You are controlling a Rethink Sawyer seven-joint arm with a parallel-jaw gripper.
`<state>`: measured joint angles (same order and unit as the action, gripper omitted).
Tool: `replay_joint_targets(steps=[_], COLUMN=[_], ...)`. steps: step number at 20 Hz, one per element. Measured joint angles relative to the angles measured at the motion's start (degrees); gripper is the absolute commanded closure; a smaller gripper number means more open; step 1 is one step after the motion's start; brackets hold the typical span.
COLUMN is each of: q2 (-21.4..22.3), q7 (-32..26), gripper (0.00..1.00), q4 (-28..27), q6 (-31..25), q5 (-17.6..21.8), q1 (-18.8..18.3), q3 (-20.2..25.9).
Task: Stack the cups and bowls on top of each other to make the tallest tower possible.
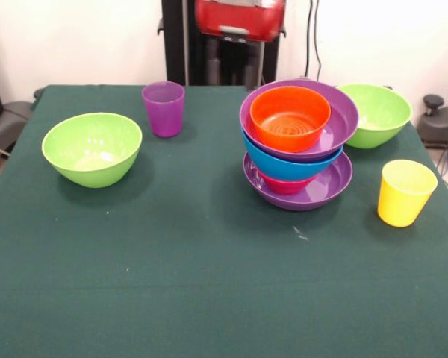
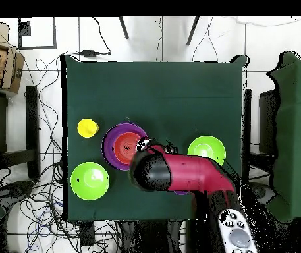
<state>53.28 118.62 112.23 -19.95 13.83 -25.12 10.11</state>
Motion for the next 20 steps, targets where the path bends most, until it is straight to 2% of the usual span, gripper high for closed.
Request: replay_joint_targets(steps=[8,12,18,19,20], q2=[1.2,1.0,-1.1,-2.9,-3.3], q7=[0.0,0.0,0.0,0.0,0.0], gripper=[0.0,0.0,0.0,0.0,0.0], q4=[0.0,0.0,0.0,0.0,-0.1], q6=[-3.2,-3.1,-2.6,-1.6,-1.4], q5=[0.0,1.7,6.2,8.7,9.2], q1=[-12.5,-19.3,-23.0,-23.7,-23.8], q3=[4.4,6.7,7.8,8.1,8.1])
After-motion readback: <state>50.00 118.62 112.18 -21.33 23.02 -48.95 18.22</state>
